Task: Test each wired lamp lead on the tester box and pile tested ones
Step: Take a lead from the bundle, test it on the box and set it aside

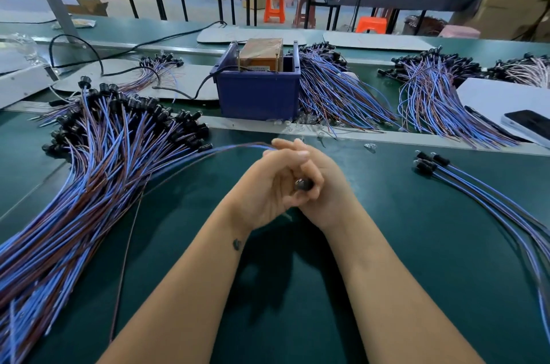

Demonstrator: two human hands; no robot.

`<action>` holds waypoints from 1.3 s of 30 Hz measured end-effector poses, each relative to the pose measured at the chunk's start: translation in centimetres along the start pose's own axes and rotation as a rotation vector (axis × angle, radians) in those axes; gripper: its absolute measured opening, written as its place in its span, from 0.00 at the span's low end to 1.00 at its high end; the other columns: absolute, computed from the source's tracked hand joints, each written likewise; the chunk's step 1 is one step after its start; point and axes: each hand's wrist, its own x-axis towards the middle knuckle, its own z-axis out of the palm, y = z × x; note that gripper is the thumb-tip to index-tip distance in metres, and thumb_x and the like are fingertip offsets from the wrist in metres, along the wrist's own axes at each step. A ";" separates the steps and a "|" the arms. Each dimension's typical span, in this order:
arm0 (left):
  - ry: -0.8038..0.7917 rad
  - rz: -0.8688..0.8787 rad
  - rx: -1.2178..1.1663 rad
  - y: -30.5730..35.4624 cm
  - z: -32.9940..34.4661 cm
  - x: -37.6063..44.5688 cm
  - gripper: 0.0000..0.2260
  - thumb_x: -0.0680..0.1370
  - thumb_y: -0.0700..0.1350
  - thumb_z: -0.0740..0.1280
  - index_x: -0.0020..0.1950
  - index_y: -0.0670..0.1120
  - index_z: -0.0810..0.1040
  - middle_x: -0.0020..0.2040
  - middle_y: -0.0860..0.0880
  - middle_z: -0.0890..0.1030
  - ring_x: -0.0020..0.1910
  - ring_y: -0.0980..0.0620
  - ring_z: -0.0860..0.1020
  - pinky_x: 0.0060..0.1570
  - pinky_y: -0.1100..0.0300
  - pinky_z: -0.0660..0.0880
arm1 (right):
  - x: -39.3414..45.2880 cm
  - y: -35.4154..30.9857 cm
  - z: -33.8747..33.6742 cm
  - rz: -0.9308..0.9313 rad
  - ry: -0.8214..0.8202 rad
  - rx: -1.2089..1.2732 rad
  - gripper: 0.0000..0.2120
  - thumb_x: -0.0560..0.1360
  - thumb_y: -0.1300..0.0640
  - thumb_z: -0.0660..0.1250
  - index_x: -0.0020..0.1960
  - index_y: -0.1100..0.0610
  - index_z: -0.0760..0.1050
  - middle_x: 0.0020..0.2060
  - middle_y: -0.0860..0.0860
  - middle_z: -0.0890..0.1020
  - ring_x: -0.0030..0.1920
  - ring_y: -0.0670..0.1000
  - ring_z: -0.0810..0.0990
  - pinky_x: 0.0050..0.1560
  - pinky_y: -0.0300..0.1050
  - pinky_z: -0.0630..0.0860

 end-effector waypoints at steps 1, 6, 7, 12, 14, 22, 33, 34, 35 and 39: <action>-0.036 -0.060 0.030 -0.1 -0.2 -0.1 0.17 0.73 0.48 0.59 0.28 0.45 0.80 0.28 0.46 0.76 0.29 0.53 0.71 0.25 0.70 0.63 | 0.1 -0.1 -0.1 -0.016 0.029 0.011 0.13 0.81 0.54 0.58 0.51 0.58 0.80 0.42 0.56 0.83 0.41 0.53 0.82 0.39 0.43 0.79; -0.196 -0.267 0.241 0.0 -1.5 -0.6 0.16 0.71 0.55 0.64 0.30 0.47 0.82 0.31 0.47 0.78 0.28 0.54 0.70 0.29 0.64 0.60 | 0.6 -0.4 -0.4 -0.176 0.147 0.075 0.09 0.81 0.64 0.58 0.51 0.62 0.77 0.33 0.54 0.84 0.31 0.49 0.82 0.35 0.40 0.80; -0.160 -0.248 0.209 0.0 -1.7 -0.4 0.15 0.72 0.54 0.64 0.30 0.48 0.81 0.32 0.47 0.80 0.28 0.54 0.69 0.30 0.63 0.59 | 0.5 -0.5 -0.5 -0.176 0.138 0.080 0.08 0.81 0.64 0.59 0.52 0.63 0.76 0.33 0.55 0.83 0.30 0.49 0.82 0.32 0.39 0.79; 0.454 -0.062 -0.123 -0.2 -3.1 1.0 0.19 0.80 0.47 0.60 0.29 0.47 0.73 0.30 0.48 0.76 0.19 0.57 0.60 0.21 0.67 0.54 | 0.3 -0.7 -0.9 -0.192 0.079 0.084 0.07 0.81 0.66 0.59 0.52 0.63 0.76 0.35 0.56 0.85 0.34 0.50 0.84 0.38 0.41 0.81; 0.675 0.008 -0.084 -0.5 -3.6 1.4 0.15 0.81 0.45 0.60 0.36 0.46 0.77 0.29 0.51 0.74 0.20 0.57 0.62 0.21 0.67 0.59 | 0.1 -0.9 -1.2 -0.179 0.044 0.073 0.07 0.81 0.66 0.59 0.51 0.63 0.76 0.35 0.55 0.85 0.34 0.50 0.84 0.40 0.42 0.82; 0.827 0.269 -0.116 -0.3 -4.1 1.2 0.09 0.83 0.43 0.60 0.48 0.48 0.79 0.35 0.53 0.83 0.27 0.58 0.73 0.27 0.67 0.68 | -0.4 -0.7 -1.4 -0.133 -0.057 -0.395 0.08 0.77 0.70 0.63 0.43 0.61 0.77 0.31 0.56 0.82 0.29 0.50 0.79 0.36 0.42 0.80; 0.663 0.206 0.162 -1.2 -3.1 1.7 0.05 0.79 0.43 0.69 0.45 0.49 0.83 0.32 0.53 0.79 0.28 0.55 0.75 0.25 0.63 0.73 | -0.5 0.1 -0.3 -0.165 -0.050 -0.554 0.04 0.77 0.66 0.67 0.44 0.62 0.79 0.33 0.55 0.79 0.31 0.48 0.74 0.36 0.38 0.77; 0.656 0.193 0.171 -1.3 -3.2 1.7 0.05 0.79 0.44 0.69 0.44 0.48 0.84 0.32 0.53 0.79 0.29 0.54 0.75 0.26 0.62 0.73 | -0.4 0.3 -0.2 -0.173 -0.017 -0.557 0.04 0.77 0.66 0.67 0.44 0.62 0.79 0.32 0.54 0.79 0.31 0.48 0.74 0.36 0.37 0.77; 0.645 0.179 0.186 -1.3 -3.3 1.7 0.05 0.79 0.44 0.69 0.45 0.48 0.84 0.33 0.53 0.79 0.31 0.53 0.75 0.28 0.61 0.74 | -0.3 0.5 -0.1 -0.183 0.016 -0.559 0.05 0.78 0.65 0.67 0.44 0.62 0.80 0.32 0.53 0.80 0.31 0.48 0.74 0.35 0.37 0.77; 0.663 0.157 0.262 -1.5 -3.5 1.6 0.04 0.77 0.46 0.72 0.46 0.47 0.84 0.34 0.52 0.81 0.39 0.51 0.79 0.44 0.51 0.76 | -0.1 0.8 0.1 -0.233 0.094 -0.581 0.08 0.79 0.62 0.66 0.43 0.57 0.81 0.28 0.47 0.81 0.30 0.44 0.77 0.35 0.36 0.77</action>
